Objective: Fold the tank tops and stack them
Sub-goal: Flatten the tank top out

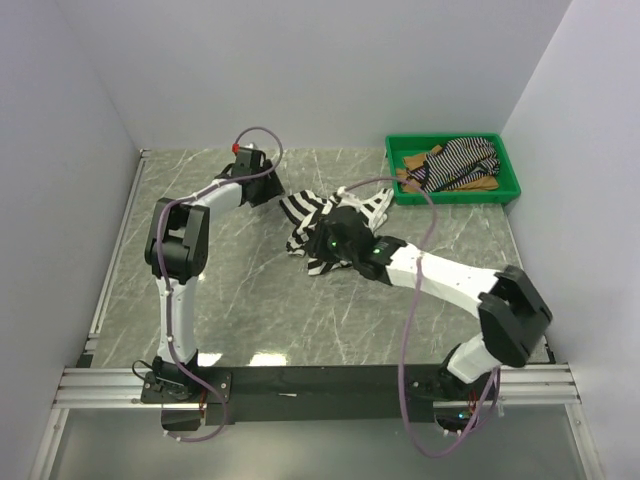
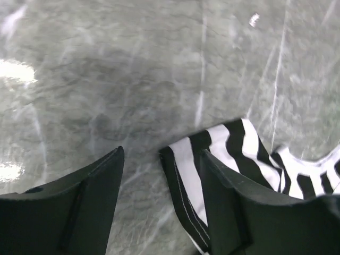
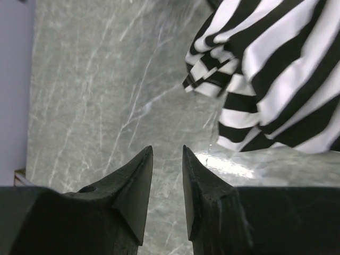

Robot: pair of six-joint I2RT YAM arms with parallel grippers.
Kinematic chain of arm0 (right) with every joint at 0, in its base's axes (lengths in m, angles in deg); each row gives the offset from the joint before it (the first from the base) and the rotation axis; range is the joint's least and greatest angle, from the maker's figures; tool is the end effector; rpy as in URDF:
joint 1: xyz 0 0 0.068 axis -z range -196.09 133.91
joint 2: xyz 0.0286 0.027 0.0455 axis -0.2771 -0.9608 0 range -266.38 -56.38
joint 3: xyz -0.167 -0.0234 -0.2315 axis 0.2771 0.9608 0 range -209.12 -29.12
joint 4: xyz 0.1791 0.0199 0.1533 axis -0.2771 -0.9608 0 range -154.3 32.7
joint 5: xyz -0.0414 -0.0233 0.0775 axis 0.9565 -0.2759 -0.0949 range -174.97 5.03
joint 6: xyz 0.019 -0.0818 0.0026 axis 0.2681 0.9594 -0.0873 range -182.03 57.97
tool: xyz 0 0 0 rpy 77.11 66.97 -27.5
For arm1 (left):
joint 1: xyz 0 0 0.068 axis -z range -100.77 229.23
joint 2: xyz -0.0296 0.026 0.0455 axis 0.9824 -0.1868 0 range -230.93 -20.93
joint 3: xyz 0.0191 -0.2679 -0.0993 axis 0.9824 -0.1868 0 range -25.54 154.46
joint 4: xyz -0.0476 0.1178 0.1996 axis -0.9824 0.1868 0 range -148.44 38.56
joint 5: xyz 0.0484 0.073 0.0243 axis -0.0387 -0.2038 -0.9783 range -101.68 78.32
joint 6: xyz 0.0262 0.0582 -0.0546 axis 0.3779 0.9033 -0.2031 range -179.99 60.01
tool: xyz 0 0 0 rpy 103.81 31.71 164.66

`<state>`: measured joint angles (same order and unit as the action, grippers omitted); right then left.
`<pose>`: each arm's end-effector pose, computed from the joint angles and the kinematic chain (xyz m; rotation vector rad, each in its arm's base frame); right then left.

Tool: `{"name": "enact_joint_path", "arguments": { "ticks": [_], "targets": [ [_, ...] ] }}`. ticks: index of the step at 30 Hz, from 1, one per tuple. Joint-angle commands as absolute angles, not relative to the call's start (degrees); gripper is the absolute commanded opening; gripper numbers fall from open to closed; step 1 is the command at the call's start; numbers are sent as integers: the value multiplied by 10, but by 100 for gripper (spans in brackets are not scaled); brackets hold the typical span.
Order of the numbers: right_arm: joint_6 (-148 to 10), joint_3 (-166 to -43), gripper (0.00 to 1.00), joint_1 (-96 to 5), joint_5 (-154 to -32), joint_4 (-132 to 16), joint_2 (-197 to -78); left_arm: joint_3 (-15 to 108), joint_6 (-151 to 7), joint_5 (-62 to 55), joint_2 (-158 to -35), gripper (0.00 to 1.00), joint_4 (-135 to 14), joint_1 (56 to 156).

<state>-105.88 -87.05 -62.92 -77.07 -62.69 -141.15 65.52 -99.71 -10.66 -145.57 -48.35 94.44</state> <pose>0.2405 0.2417 0.2670 0.0268 2.2304 0.7666 0.4819 -0.1323 0.1696 -0.4978 2.3344 -0.4898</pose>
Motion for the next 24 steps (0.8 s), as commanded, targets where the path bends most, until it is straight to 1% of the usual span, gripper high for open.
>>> {"name": "enact_joint_path", "arguments": {
  "ticks": [1, 4, 7, 11, 16, 21, 24],
  "targets": [
    [-1070, -913, 36, -652, -758, -612, -1453, 674, -937, -62, -1472, 67, -480, 947],
    [-1073, -938, 35, -658, -759, -611, -1501, 674, -922, -58, -1479, 68, -479, 947],
    [-1072, -976, 34, -658, -750, -627, -1551, 688, -908, -47, -1498, 65, -465, 947],
    [-1063, -1022, 34, -658, -730, -649, -1614, 704, -892, -40, -1521, 59, -450, 951],
    [-1052, -1081, 35, -657, -706, -680, -1667, 714, -879, -49, -1537, 57, -436, 958],
    [-1047, -1101, 43, -657, -688, -695, -1695, 726, -863, -74, -1550, 57, -416, 972],
    [-1046, -1110, 44, -658, -682, -702, -1712, 729, -866, -76, -1552, 56, -412, 975]
  ]
}}
